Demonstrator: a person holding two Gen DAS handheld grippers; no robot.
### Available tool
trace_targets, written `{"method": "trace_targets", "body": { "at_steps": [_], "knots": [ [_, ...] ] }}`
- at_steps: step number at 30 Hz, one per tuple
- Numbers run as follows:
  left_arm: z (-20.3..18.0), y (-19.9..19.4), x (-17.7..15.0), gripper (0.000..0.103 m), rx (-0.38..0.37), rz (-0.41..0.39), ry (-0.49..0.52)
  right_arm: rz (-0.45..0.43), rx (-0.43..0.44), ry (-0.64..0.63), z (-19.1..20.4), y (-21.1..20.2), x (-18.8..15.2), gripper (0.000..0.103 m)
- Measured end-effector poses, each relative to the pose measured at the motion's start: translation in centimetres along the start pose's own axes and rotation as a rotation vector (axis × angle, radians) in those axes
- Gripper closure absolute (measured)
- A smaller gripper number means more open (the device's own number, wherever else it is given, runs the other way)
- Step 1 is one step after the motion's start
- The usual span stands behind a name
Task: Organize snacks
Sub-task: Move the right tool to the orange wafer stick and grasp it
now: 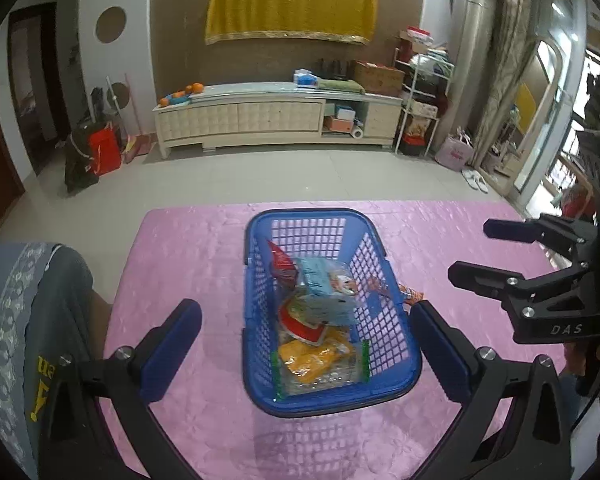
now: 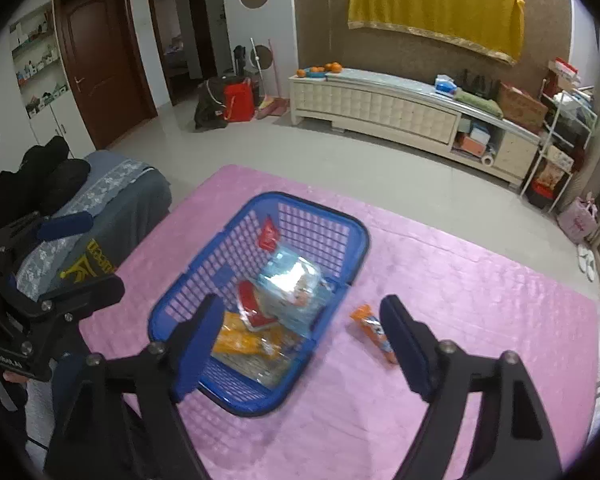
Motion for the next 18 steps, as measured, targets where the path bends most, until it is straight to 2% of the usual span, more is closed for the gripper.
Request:
{"method": "trace_targets", "body": {
  "at_steps": [9, 18],
  "knots": [
    [-3.1, 3.4, -0.4, 0.0, -0.024, 0.061, 0.025, 0.025, -0.023, 0.009, -3.5, 0.5, -2.0, 0.0],
    [-3.6, 9.0, -1.5, 0.0, -0.005, 0.189, 0.049, 0.082, -0.092, -0.019, -7.2, 4.0, -4.1, 0.0]
  ]
}}
Point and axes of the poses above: each gripper's, at about its wrist camera, not at the fingertips, and y roughly the way its jaws point, z to its left, x to its top, the point moved 8 cm from there along y, roughly the way its jaws point, and after that the axes turned 4 degrees about y, right-handed, at the moved point
